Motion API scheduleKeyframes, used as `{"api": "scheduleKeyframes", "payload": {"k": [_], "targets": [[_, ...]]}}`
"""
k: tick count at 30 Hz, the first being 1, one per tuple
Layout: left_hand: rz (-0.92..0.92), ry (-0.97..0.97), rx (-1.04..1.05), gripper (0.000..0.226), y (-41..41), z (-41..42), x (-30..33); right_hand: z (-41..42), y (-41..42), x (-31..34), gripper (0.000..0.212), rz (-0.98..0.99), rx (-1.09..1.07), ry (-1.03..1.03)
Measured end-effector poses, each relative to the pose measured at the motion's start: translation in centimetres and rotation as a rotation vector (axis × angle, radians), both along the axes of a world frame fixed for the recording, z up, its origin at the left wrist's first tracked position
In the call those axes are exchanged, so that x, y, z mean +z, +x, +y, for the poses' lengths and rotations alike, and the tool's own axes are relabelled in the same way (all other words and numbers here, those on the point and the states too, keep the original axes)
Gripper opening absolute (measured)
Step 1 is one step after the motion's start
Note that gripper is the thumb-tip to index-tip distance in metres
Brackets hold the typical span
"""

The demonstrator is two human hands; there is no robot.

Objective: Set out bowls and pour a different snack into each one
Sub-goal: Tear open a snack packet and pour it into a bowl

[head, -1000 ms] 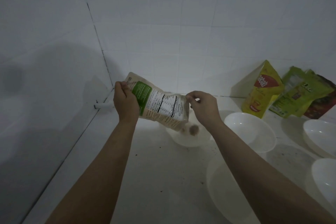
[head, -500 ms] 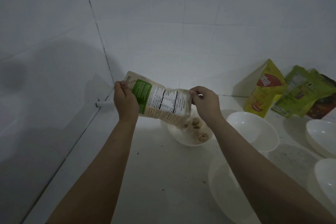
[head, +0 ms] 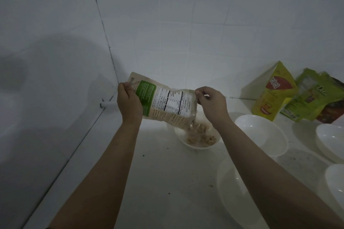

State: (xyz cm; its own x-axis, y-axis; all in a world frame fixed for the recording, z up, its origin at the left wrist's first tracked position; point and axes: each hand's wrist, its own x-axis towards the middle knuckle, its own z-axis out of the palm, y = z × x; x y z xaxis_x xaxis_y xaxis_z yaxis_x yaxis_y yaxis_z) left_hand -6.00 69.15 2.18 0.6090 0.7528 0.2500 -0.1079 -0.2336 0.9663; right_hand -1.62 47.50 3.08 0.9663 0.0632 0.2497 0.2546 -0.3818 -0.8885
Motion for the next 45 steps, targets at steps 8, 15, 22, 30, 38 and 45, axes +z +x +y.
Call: {"api": "scheduleKeyframes", "payload": {"k": [8, 15, 22, 30, 38, 45], "targets": [[-0.03, -0.088, 0.015, 0.03, -0.3, 1.3, -0.1, 1.5, -0.1, 0.3, 0.019, -0.054, 0.003, 0.034], [-0.043, -0.162, 0.022, 0.033, -0.5, 1.5, 0.7, 2.1, -0.4, 1.3, 0.019, -0.141, -0.003, 0.004], [-0.06, -0.202, -0.023, 0.033, -0.6, 0.3, 0.8, 1.2, -0.8, 1.9, 0.021, -0.136, -0.053, 0.005], [-0.07, -0.206, -0.113, 0.032, -1.4, -5.7, 1.0, -3.9, -2.5, 2.7, 0.019, -0.194, -0.203, 0.032], [-0.092, -0.091, -0.299, 0.033, -0.7, -14.5, 1.6, -13.7, -2.5, 2.6, 0.018, -0.167, -0.345, 0.066], [-0.062, 0.077, -0.282, 0.03, 0.2, -20.0, 2.7, -19.8, -0.7, 1.9, 0.014, -0.052, -0.243, 0.075]]}}
